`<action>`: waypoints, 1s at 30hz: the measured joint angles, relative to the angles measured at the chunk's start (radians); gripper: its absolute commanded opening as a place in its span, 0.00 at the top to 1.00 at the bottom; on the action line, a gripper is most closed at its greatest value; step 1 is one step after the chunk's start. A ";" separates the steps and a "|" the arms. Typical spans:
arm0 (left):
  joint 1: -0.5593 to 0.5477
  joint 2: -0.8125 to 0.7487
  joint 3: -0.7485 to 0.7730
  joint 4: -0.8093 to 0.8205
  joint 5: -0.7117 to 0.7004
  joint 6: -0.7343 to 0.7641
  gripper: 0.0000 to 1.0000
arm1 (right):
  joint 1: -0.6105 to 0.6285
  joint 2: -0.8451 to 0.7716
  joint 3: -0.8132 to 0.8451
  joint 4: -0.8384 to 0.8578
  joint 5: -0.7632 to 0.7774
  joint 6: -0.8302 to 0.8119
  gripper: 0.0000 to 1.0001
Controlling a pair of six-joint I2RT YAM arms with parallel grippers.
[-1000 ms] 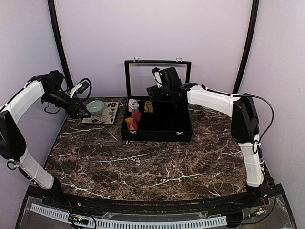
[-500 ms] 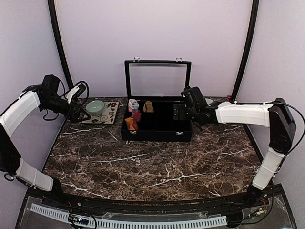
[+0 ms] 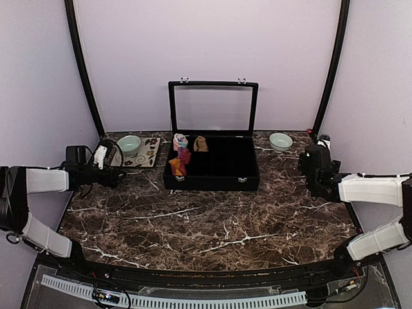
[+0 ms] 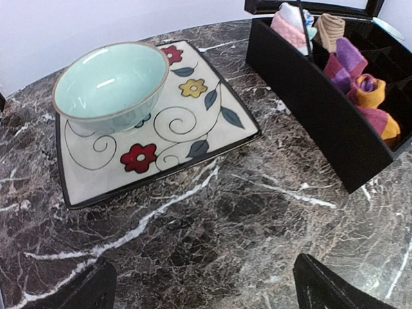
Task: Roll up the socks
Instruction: Reset both arms
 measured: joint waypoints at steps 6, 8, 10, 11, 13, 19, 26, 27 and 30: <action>0.003 0.076 -0.190 0.378 -0.030 -0.052 0.01 | -0.093 -0.040 -0.235 0.343 0.015 -0.130 0.00; 0.003 0.092 -0.238 0.499 -0.037 -0.068 0.01 | -0.134 -0.034 -0.280 0.444 -0.004 -0.161 0.00; 0.003 0.113 -0.240 0.554 -0.048 -0.078 0.01 | -0.185 -0.011 -0.347 0.599 -0.048 -0.205 0.00; 0.003 0.126 -0.231 0.578 -0.052 -0.084 0.01 | -0.209 0.007 -0.373 0.661 -0.069 -0.220 0.00; 0.003 0.152 -0.204 0.601 -0.068 -0.098 0.01 | -0.257 0.053 -0.408 0.771 -0.122 -0.241 0.00; 0.003 0.214 -0.175 0.687 -0.101 -0.131 0.01 | -0.350 0.198 -0.431 1.007 -0.323 -0.262 0.00; 0.003 0.217 -0.312 0.919 -0.215 -0.177 0.01 | -0.386 0.254 -0.428 1.100 -0.526 -0.280 0.00; 0.003 0.220 -0.339 0.951 -0.222 -0.179 0.01 | -0.388 0.254 -0.428 1.102 -0.537 -0.280 0.00; 0.003 0.228 -0.370 0.985 -0.224 -0.181 0.01 | -0.393 0.253 -0.428 1.109 -0.563 -0.280 0.00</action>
